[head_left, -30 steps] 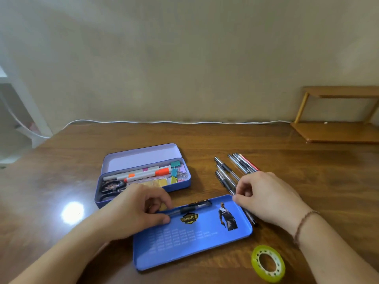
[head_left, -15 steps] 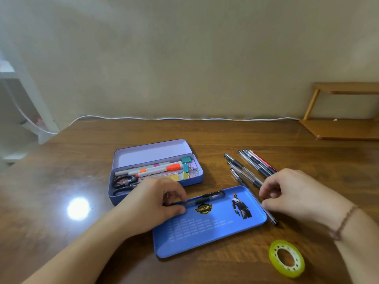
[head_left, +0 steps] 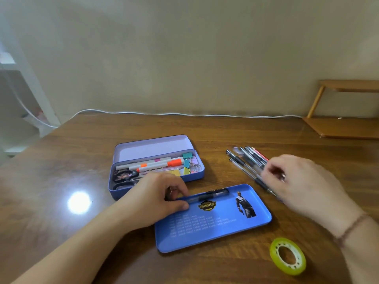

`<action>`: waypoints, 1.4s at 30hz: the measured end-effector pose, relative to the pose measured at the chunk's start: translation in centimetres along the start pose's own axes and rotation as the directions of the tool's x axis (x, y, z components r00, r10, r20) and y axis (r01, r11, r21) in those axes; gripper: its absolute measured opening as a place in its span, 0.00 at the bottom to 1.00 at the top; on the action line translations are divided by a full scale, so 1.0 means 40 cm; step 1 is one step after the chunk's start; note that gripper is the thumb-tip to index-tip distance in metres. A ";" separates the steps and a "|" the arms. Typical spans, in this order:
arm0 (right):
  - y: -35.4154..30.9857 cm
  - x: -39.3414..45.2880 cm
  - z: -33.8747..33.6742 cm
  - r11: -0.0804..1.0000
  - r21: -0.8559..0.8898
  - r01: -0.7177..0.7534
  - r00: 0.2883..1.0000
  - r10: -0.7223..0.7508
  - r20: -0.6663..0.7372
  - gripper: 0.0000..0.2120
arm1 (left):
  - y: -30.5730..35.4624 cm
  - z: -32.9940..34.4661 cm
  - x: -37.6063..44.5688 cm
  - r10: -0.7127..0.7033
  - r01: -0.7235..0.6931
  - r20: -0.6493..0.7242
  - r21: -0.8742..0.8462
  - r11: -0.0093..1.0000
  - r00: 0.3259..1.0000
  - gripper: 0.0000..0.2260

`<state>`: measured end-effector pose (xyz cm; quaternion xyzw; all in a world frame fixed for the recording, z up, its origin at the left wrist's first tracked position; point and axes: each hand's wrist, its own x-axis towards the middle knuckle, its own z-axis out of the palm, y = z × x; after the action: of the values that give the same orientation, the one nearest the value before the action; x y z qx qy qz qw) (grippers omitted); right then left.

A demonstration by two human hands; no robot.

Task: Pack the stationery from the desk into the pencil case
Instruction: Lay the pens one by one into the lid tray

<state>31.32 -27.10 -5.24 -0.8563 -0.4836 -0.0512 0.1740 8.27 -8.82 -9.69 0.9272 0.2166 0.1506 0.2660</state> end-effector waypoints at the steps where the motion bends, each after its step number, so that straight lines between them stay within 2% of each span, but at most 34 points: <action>1: -0.007 -0.003 0.003 0.988 0.094 0.120 0.991 -0.124 0.041 0.10 | 0.001 0.003 0.000 0.006 -0.006 0.001 -0.007 1.000 1.000 0.08; 2: -0.018 -0.006 0.010 0.964 0.168 0.208 0.968 -0.228 0.107 0.09 | 0.001 0.005 0.001 0.015 -0.015 0.006 -0.011 1.000 1.000 0.08; 4: -0.032 -0.010 0.031 0.942 0.191 0.277 0.925 -0.315 0.211 0.08 | 0.000 0.001 0.003 0.026 -0.026 0.036 0.000 1.000 0.999 0.07; 10: -0.017 -0.008 0.042 0.915 0.194 0.355 0.893 -0.393 0.219 0.05 | -0.014 -0.039 -0.003 0.061 -0.055 0.143 -0.049 0.997 0.988 0.08; 14: -0.052 -0.017 0.056 0.882 0.227 0.413 0.866 -0.457 0.204 0.05 | -0.019 -0.050 -0.009 0.063 -0.053 0.112 -0.088 0.995 0.992 0.08; 16: -0.075 -0.024 0.069 0.860 0.196 0.472 0.847 -0.504 0.169 0.07 | -0.013 -0.046 -0.009 0.093 -0.085 0.125 -0.072 0.994 0.988 0.06; 19: -0.110 -0.027 0.087 0.813 0.065 0.579 0.803 -0.582 0.127 0.07 | -0.005 -0.039 -0.011 0.114 -0.113 0.163 -0.018 0.993 0.980 0.11; 22: -0.131 -0.024 0.098 0.789 -0.062 0.612 0.791 -0.609 0.064 0.06 | -0.003 -0.036 -0.008 0.127 -0.134 0.145 0.037 0.990 0.981 0.09; 25: -0.137 -0.021 0.106 0.839 -0.075 0.539 0.842 -0.540 0.009 0.08 | -0.003 -0.037 -0.007 0.142 -0.148 0.128 0.031 0.989 0.982 0.06; 27: -0.118 -0.010 0.095 0.925 0.030 0.380 0.925 -0.379 -0.035 0.10 | -0.001 -0.037 -0.008 0.141 -0.145 0.117 0.028 0.989 0.983 0.05; 29: -0.070 0.011 0.074 0.978 0.071 0.196 0.977 -0.189 -0.096 0.07 | 0.002 -0.037 -0.010 0.142 -0.146 0.106 0.031 0.989 0.984 0.05; 31: -0.017 0.024 0.049 1.000 0.016 0.017 0.998 -0.016 -0.057 0.09 | 0.004 -0.033 -0.011 0.151 -0.156 0.095 0.051 0.986 0.984 0.05; 33: 0.013 0.028 0.039 0.995 -0.007 -0.103 0.993 0.103 0.059 0.10 | 0.006 -0.031 -0.012 0.153 -0.159 0.084 0.070 0.985 0.985 0.05; 36: 0.011 0.030 0.041 0.986 -0.037 -0.163 0.975 0.166 0.148 0.08 | 0.005 -0.028 -0.013 0.144 -0.149 0.085 0.066 0.987 0.986 0.05; 42: -0.009 0.033 0.051 0.977 -0.085 -0.196 0.974 0.204 0.102 0.09 | 0.004 -0.028 -0.014 0.147 -0.153 0.096 0.062 0.986 0.985 0.06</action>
<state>31.56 -25.16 -6.70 -0.9080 -0.4015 -0.0043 0.1194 7.41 -8.74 -8.77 0.9554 0.1389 0.1201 0.2314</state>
